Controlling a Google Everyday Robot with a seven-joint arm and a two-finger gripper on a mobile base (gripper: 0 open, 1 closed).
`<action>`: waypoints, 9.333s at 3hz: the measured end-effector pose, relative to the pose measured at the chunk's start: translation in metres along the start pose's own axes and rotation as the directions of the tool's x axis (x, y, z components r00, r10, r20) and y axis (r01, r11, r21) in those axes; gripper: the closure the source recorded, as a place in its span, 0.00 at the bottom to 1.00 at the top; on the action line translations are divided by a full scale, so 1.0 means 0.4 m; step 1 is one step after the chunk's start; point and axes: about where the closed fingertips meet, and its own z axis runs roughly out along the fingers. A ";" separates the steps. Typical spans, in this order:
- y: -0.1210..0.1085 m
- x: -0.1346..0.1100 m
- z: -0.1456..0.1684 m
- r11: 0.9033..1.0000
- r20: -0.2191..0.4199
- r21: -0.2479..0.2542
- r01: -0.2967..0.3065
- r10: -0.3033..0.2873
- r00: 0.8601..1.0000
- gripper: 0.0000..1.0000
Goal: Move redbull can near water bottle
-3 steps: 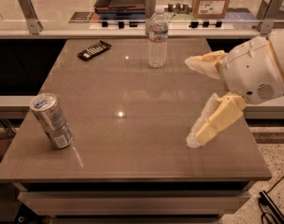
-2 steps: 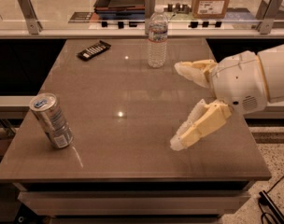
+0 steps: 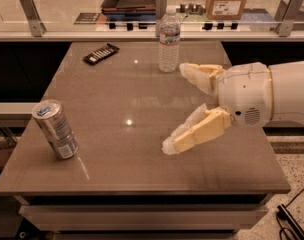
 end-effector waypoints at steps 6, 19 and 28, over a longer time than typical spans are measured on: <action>0.103 -0.023 0.281 0.996 0.107 -0.086 -0.004 0.013 0.994 0.00; 0.066 -0.063 0.585 0.988 0.346 -0.156 0.021 0.035 0.937 1.00; -0.370 0.037 0.109 0.924 0.273 0.335 -0.182 0.090 0.958 1.00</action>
Offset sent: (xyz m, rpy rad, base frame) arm 0.0047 0.0140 -0.0037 -0.0729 0.0110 0.0164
